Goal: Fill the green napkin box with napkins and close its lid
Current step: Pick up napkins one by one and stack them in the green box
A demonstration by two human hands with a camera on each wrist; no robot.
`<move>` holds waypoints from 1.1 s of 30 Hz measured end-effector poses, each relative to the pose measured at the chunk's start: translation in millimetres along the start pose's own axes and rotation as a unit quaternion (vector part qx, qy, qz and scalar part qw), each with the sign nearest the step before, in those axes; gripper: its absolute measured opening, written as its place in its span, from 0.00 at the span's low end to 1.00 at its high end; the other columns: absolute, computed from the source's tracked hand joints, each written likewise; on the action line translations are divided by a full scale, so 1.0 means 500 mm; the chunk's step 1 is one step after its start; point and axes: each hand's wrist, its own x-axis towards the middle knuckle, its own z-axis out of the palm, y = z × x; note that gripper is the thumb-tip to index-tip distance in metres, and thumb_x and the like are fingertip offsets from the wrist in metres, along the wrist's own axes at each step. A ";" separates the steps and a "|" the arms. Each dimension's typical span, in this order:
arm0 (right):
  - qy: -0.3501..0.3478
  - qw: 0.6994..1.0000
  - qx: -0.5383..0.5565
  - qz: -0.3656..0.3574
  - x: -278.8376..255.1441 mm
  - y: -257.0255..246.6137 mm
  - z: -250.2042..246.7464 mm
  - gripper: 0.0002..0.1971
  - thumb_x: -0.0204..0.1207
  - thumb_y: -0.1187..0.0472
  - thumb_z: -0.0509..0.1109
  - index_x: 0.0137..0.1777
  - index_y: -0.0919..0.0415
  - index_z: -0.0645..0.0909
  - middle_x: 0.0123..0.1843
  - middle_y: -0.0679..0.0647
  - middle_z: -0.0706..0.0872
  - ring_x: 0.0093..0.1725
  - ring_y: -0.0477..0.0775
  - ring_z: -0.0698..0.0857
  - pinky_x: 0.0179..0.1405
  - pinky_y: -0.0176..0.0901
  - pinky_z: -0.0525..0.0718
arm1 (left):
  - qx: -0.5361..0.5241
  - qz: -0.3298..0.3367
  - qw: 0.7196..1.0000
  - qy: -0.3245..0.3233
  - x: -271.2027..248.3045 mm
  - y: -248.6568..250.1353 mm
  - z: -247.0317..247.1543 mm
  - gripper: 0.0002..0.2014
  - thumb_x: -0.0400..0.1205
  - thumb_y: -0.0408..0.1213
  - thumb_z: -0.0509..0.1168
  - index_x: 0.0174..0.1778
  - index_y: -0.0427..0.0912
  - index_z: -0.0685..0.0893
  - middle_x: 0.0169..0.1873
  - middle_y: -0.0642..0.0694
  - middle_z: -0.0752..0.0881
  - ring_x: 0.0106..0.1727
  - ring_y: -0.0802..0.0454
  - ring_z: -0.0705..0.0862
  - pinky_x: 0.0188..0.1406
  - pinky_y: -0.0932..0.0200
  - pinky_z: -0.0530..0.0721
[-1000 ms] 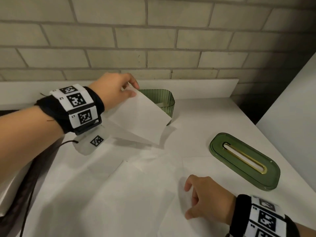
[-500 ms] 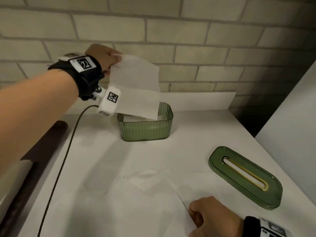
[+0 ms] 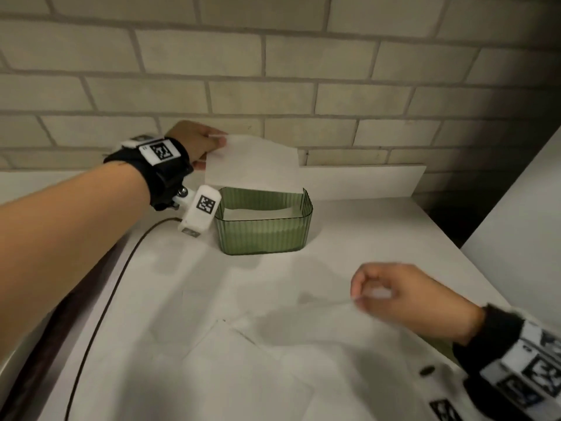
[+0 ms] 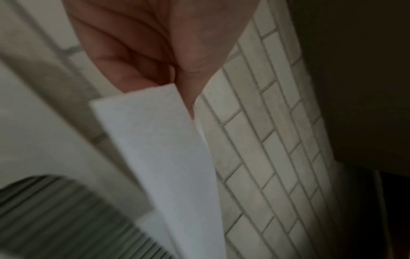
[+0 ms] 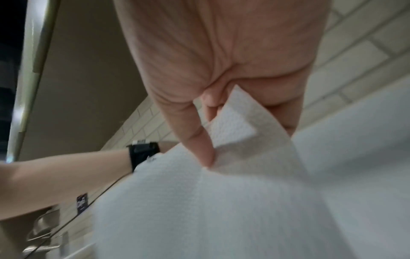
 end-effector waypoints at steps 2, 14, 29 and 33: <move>0.032 0.999 0.004 -0.007 0.033 -0.014 -0.050 0.07 0.75 0.63 0.71 0.44 0.48 0.85 0.44 0.43 0.89 0.46 0.40 0.86 0.51 0.34 0.81 | -0.002 -0.024 1.000 -0.004 -0.005 -0.027 0.006 0.15 0.83 0.34 0.65 0.66 0.40 0.82 0.61 0.38 0.84 0.49 0.48 0.82 0.51 0.56 0.81; 0.145 0.975 0.116 0.125 0.220 -0.062 -0.111 0.13 0.71 0.70 0.63 0.25 0.62 0.72 0.26 0.55 0.72 0.27 0.52 0.70 0.23 0.34 0.69 | 0.263 -0.002 0.962 -0.074 -0.001 -0.117 0.041 0.13 0.79 0.40 0.69 0.58 0.43 0.86 0.49 0.40 0.87 0.47 0.40 0.87 0.33 0.65 0.83; 0.193 0.945 0.186 0.187 0.288 -0.058 -0.142 0.13 0.65 0.65 0.63 0.22 0.55 0.67 0.29 0.54 0.69 0.35 0.55 0.67 0.33 0.43 0.64 | 0.450 -0.077 0.884 -0.100 -0.020 -0.103 0.028 0.40 0.67 0.49 0.79 0.68 0.37 0.67 0.59 0.40 0.81 0.57 0.42 0.84 0.51 0.51 0.83; 0.202 0.943 0.187 0.186 0.273 -0.033 -0.143 0.13 0.65 0.67 0.64 0.24 0.55 0.67 0.31 0.54 0.69 0.36 0.55 0.67 0.33 0.43 0.63 | 0.451 -0.108 0.879 -0.111 -0.020 -0.089 0.037 0.33 0.70 0.40 0.76 0.67 0.34 0.70 0.59 0.38 0.81 0.55 0.41 0.86 0.54 0.49 0.87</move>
